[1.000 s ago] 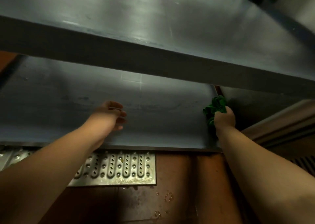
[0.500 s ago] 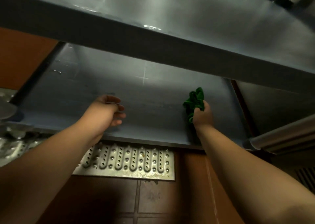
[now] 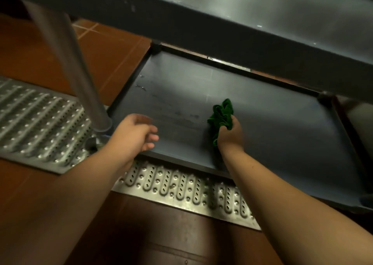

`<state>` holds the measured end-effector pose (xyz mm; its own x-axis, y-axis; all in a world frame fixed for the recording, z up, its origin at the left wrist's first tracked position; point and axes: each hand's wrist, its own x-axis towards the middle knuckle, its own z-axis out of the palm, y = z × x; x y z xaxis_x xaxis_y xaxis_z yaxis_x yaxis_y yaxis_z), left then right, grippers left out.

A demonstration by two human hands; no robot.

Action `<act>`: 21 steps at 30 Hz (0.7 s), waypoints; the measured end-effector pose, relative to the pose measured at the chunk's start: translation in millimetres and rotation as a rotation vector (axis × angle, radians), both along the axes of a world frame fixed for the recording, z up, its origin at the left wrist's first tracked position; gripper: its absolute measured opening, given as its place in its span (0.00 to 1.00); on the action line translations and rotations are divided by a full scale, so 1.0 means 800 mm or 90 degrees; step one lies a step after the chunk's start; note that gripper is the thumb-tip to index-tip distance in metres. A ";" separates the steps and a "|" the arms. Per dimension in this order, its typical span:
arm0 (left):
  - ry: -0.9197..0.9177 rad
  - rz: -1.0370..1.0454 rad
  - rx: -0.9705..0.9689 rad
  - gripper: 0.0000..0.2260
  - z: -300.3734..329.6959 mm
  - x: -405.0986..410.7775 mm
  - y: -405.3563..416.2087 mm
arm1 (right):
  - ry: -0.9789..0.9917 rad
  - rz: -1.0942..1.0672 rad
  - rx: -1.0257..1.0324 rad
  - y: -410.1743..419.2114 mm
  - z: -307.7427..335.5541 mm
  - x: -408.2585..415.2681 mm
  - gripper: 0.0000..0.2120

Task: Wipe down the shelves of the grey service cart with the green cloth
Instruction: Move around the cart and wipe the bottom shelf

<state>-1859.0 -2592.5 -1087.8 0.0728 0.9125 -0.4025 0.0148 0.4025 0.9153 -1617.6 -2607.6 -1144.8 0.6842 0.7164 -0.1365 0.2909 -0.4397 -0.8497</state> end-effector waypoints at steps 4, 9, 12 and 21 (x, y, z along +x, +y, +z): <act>-0.015 0.011 -0.013 0.09 0.001 -0.036 -0.006 | 0.018 0.036 -0.007 0.036 0.002 -0.072 0.26; 0.005 0.011 -0.021 0.09 0.002 -0.073 -0.011 | 0.037 0.101 -0.019 0.073 0.009 -0.160 0.27; 0.024 0.028 -0.020 0.09 0.003 -0.095 -0.010 | 0.038 0.158 -0.036 0.090 0.019 -0.207 0.25; 0.027 0.082 -0.038 0.11 0.008 -0.116 -0.018 | 0.130 0.317 -0.038 0.104 0.029 -0.288 0.26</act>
<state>-1951.5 -2606.8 -1081.1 -0.0617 0.8875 -0.4566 -0.0024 0.4573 0.8893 -1848.1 -2524.0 -1122.0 0.2196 0.9342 -0.2812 0.3083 -0.3399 -0.8885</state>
